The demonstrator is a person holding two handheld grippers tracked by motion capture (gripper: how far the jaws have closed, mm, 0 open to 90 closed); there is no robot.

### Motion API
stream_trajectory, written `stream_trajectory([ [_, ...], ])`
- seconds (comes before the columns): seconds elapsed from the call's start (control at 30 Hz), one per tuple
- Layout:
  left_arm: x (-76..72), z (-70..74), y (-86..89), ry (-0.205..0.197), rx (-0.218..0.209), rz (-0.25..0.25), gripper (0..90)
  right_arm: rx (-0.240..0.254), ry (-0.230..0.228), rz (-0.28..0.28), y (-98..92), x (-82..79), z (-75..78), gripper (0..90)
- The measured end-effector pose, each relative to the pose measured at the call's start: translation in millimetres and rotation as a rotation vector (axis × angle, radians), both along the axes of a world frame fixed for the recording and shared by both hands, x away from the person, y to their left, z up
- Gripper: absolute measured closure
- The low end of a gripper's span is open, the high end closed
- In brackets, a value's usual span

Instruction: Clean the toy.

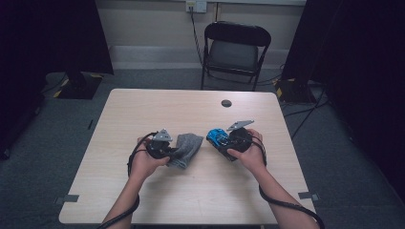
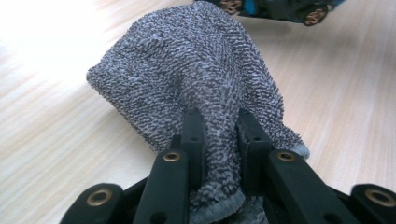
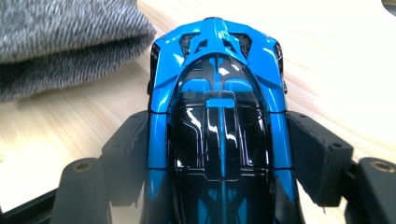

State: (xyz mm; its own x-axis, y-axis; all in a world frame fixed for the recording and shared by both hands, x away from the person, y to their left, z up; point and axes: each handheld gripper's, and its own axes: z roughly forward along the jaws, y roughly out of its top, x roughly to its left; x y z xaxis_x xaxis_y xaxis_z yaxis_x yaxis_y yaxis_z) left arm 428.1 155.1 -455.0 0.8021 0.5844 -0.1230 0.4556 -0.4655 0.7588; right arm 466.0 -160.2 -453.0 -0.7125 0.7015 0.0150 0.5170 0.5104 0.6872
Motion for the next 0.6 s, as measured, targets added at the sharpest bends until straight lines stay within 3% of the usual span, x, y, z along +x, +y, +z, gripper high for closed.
stream_trajectory([
  [0.07, 2.0, 2.3, 2.9, -0.016, 0.0, 0.028, 76.0, 0.006, -0.001, 0.015, -0.9, -2.3, 1.3, 28.1],
  [0.2, 8.2, 5.2, 6.9, -0.01, -0.009, 0.06, 76.1, 0.009, -0.003, 0.044, 0.6, -9.2, 2.5, 28.2],
  [0.6, 19.0, 9.1, -3.6, -0.024, -0.003, 0.074, 76.0, 0.023, 0.0, 0.111, 10.0, -28.3, -3.8, 28.2],
])
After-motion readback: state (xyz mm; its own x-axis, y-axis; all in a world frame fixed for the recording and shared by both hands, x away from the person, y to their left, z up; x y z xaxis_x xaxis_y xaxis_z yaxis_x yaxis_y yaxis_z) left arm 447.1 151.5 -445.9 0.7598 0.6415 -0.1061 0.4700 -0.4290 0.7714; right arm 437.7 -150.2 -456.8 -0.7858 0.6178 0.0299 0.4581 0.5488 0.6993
